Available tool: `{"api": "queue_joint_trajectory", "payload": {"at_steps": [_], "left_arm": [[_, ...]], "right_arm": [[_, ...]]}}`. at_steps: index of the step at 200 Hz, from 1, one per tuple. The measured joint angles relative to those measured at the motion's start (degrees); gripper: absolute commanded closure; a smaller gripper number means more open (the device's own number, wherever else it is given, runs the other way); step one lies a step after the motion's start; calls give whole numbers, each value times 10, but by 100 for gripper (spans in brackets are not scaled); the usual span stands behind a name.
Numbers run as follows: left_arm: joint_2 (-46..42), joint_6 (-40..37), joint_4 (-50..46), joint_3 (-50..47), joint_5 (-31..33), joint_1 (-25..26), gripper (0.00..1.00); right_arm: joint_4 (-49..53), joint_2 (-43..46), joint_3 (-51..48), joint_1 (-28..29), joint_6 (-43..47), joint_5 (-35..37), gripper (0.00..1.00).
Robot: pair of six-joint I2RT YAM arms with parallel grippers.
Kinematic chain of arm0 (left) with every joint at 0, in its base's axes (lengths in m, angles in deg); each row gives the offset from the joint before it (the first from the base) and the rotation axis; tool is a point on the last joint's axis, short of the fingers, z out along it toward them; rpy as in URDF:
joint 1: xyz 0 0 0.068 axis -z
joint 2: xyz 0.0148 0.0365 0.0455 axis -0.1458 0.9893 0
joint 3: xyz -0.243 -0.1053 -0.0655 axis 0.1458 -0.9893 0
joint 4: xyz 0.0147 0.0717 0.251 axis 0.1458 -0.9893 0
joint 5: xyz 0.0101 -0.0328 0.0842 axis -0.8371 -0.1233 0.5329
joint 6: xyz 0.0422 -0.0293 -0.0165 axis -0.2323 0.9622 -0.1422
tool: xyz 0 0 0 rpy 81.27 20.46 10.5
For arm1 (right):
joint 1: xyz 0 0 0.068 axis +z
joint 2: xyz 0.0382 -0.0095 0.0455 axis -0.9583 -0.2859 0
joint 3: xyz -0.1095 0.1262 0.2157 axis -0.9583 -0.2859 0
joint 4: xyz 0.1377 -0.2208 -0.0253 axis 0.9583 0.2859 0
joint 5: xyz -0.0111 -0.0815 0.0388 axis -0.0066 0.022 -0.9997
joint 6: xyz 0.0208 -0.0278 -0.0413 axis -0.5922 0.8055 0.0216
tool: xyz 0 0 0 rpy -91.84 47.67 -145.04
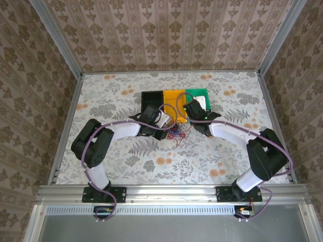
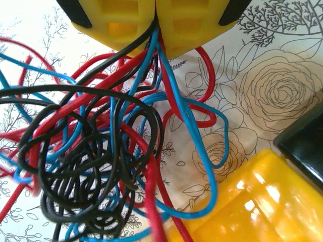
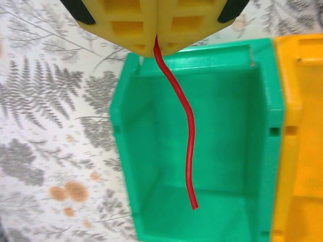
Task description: Untangle the cables
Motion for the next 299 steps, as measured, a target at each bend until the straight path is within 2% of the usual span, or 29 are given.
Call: {"api": "queue_joint_trajectory", "payload": {"at_steps": [32, 81, 159, 190, 234, 243, 258, 271, 278, 299], "left_arm": [[0, 7, 19, -8, 7, -4, 100], [-23, 41, 33, -47, 29, -16, 100], [-107, 113, -8, -100, 129, -17, 100], [-110, 159, -38, -116, 180, -17, 100], [-129, 173, -42, -130, 204, -3, 100], [-138, 163, -49, -130, 210, 5, 89], [-152, 142, -57, -130, 210, 13, 54], [-164, 127, -64, -131, 210, 13, 34], [-172, 121, -67, -131, 208, 12, 29], [-197, 106, -70, -132, 203, 11, 25]], "right_arm": [[-10, 19, 1, -1, 9, 12, 100], [-24, 24, 52, -1, 43, -31, 100], [-47, 32, 164, -35, 126, -95, 100], [-49, 39, 169, -54, 133, -119, 100], [-50, 65, 143, -54, 122, -167, 100], [-53, 68, 134, -47, 120, -172, 100], [-59, 71, 115, -30, 118, -180, 100], [-64, 71, 94, -6, 117, -184, 100], [-67, 71, 81, 9, 117, -187, 100], [-69, 71, 38, 40, 109, -209, 100]]}}
